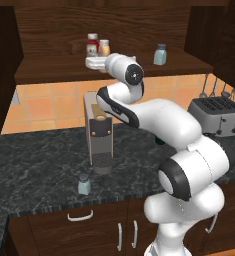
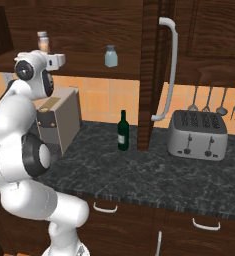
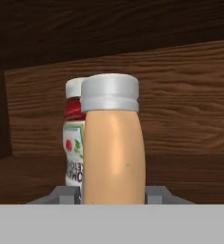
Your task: Put the shaker and condiment bottle from the counter next to their counterparts in the cabinet.
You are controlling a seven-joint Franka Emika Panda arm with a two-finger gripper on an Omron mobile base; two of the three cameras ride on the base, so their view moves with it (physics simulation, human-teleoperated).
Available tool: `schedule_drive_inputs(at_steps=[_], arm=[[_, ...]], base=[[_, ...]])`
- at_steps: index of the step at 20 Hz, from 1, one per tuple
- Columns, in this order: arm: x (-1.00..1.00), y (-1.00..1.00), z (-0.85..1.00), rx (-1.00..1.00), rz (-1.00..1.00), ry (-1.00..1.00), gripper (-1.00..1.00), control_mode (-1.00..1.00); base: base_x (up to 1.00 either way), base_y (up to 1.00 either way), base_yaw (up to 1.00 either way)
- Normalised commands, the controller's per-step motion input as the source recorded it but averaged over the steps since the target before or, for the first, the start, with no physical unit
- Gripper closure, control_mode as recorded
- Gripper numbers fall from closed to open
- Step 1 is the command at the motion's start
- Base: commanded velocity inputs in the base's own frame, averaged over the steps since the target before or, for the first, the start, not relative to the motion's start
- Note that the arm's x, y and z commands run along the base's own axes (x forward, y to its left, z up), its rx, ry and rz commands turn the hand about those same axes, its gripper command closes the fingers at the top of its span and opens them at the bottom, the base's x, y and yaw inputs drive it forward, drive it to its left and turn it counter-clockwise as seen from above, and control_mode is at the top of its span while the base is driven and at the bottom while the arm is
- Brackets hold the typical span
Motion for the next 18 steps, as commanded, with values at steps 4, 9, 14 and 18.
schedule_drive_inputs(at_steps=[4,9,14,18], arm=[[0.10,0.01,-0.05,-0.01,0.00,-0.03,1.00,-1.00],[0.00,0.05,-0.09,0.00,0.00,0.00,-1.00,-1.00],[-0.12,0.00,-0.01,0.00,0.00,-0.02,-1.00,-1.00],[-0.30,0.00,0.00,0.00,0.00,0.00,-1.00,-1.00]], base=[[0.00,0.00,0.00],[0.00,0.00,0.00],[0.00,0.00,0.00],[0.00,0.00,0.00]])
